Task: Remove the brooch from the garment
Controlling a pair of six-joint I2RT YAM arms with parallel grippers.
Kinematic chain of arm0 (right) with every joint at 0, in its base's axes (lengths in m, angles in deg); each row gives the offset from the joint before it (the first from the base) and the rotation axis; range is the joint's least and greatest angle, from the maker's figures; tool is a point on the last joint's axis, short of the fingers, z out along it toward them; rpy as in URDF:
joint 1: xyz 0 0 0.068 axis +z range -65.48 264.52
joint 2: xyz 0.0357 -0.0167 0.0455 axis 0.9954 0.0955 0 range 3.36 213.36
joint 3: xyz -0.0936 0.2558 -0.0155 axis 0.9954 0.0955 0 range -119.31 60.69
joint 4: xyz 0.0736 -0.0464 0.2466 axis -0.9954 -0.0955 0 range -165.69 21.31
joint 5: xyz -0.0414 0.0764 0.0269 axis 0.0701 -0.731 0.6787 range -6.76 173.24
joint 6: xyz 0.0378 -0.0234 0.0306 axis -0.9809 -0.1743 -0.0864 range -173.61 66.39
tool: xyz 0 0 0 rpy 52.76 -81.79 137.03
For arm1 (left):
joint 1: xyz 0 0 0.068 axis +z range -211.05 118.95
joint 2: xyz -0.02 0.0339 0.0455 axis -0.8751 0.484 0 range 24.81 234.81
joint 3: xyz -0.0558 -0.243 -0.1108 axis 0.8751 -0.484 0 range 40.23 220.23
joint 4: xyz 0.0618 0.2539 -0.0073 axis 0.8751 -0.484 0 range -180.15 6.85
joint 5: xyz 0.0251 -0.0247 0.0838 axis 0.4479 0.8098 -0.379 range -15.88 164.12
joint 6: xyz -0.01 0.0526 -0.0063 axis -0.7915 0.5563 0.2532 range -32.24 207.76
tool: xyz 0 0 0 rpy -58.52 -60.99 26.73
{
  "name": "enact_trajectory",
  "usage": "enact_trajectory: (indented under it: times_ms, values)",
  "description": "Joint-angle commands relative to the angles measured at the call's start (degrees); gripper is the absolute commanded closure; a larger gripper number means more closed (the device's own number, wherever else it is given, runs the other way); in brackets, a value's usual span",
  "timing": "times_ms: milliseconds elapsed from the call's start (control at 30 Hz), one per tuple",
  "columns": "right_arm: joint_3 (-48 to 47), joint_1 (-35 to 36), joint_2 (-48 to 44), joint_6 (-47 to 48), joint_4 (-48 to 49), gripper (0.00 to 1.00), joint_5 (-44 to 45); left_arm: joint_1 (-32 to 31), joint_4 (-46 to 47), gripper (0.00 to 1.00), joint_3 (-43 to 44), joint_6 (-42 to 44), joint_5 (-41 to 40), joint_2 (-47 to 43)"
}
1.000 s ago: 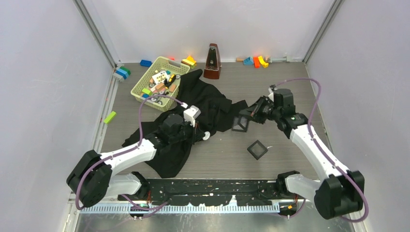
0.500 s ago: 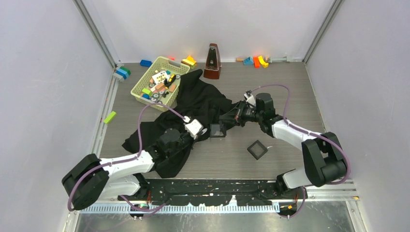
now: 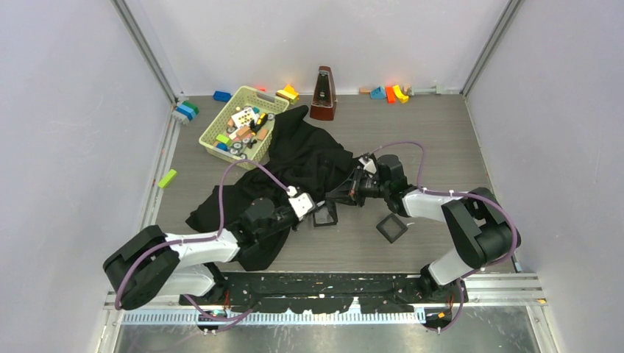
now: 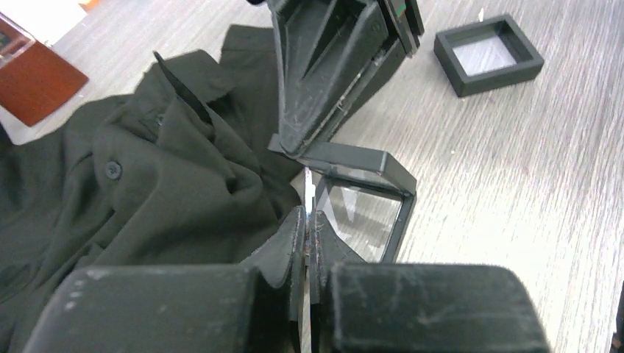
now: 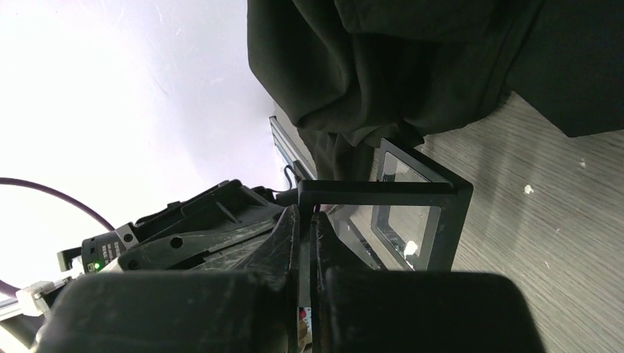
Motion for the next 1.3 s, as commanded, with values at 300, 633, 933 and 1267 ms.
enact_trajectory:
  times_ms: [300, 633, 933, 1267]
  values:
    - [2.1, 1.4, -0.9, 0.2, 5.9, 1.0, 0.2, -0.3, 4.5, 1.0, 1.2, 1.4, 3.4, 7.3]
    - [2.1, 2.3, -0.6, 0.6, 5.7, 0.99, 0.2, -0.5, 4.7, 1.0, 2.5, 1.1, 3.2, 9.5]
    - [1.1, 2.4, -1.2, 5.8, -0.9, 0.99, 3.8, -0.7, 0.7, 0.96, 3.2, 0.7, 7.5, 10.0]
    - [0.3, 2.4, -0.6, 8.2, -3.7, 0.99, 5.5, -0.7, -6.4, 0.96, 7.4, 1.0, 12.6, 13.7]
